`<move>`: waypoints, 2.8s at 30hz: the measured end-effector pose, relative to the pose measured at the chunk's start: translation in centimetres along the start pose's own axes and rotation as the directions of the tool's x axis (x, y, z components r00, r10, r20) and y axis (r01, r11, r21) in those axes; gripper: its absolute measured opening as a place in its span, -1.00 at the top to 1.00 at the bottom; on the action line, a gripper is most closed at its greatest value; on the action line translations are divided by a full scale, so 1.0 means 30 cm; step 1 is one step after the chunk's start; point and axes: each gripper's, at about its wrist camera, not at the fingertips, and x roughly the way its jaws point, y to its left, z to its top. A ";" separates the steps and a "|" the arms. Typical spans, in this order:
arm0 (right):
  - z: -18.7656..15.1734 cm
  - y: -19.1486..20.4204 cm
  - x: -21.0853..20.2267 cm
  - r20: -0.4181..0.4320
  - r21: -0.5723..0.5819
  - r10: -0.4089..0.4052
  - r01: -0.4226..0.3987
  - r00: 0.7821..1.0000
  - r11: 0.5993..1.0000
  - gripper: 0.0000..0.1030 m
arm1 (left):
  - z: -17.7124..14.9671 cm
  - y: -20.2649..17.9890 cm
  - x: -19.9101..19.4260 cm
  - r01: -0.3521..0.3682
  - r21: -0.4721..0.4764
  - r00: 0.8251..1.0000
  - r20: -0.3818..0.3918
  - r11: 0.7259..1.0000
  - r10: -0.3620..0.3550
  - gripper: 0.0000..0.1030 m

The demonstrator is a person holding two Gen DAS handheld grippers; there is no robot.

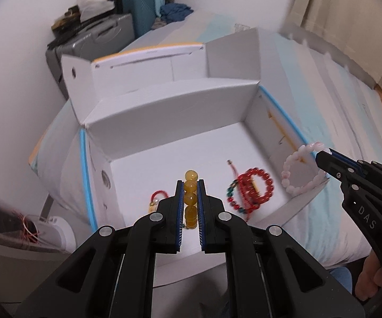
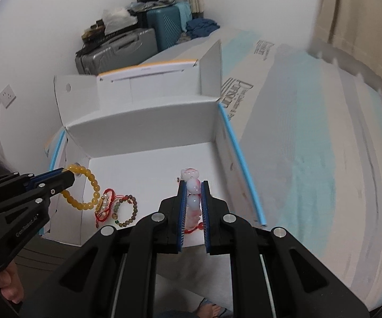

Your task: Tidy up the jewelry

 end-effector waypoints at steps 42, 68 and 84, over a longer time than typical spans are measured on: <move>-0.074 -0.012 0.135 -0.015 -0.003 0.053 -0.053 0.998 0.999 -0.29 | -0.150 0.136 0.081 -0.112 -0.095 0.992 0.039 0.989 0.116 -0.33; -0.259 -0.016 -0.087 0.111 -0.058 0.038 -0.032 0.993 0.998 -0.86 | -0.376 0.057 -0.104 -0.155 -0.185 0.972 0.148 0.971 0.183 -0.89; -0.305 -0.020 -0.093 0.109 -0.056 0.027 -0.021 0.994 0.998 -0.86 | -0.413 0.034 -0.089 -0.138 -0.195 0.975 0.145 0.971 0.168 -0.89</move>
